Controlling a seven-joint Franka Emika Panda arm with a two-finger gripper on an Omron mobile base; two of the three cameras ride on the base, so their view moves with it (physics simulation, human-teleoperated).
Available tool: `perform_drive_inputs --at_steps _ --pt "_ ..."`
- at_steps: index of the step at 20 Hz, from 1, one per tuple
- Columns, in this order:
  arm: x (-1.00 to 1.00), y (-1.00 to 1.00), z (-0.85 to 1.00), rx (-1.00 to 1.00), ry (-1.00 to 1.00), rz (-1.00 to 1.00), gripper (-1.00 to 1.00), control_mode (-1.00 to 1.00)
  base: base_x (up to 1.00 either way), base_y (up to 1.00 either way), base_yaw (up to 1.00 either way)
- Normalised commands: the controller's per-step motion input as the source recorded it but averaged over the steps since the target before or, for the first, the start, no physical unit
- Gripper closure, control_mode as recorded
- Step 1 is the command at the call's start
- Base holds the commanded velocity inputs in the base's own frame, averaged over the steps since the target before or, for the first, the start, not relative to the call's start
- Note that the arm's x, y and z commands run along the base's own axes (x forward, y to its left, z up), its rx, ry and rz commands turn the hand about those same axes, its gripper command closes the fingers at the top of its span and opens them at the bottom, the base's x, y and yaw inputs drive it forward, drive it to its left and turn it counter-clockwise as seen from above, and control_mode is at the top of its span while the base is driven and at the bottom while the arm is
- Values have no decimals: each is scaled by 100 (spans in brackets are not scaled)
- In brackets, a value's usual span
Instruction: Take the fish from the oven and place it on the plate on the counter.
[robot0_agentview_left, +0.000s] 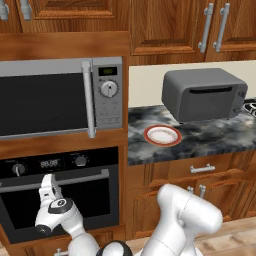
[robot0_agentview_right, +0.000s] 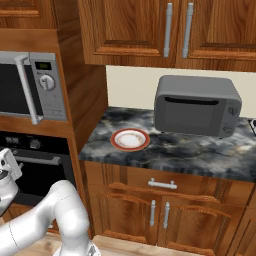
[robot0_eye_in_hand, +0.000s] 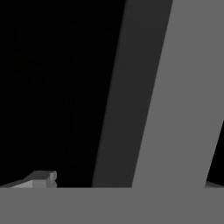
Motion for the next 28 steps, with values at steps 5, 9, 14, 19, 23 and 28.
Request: perform_drive_inputs --at_steps 5,9,14,19,23,28 --pt "0 0 0 0 0 0 100 -100 0 0 0" --pt "0 0 0 0 0 0 100 -100 0 0 0" --pt "0 0 -8 0 4 0 100 -100 0 0 0" --pt "-45 16 -53 0 8 0 100 -100 0 0 0" --pt "-92 24 -79 0 5 0 100 -100 0 0 0" --pt "-83 18 -91 0 9 0 100 -100 0 0 0"
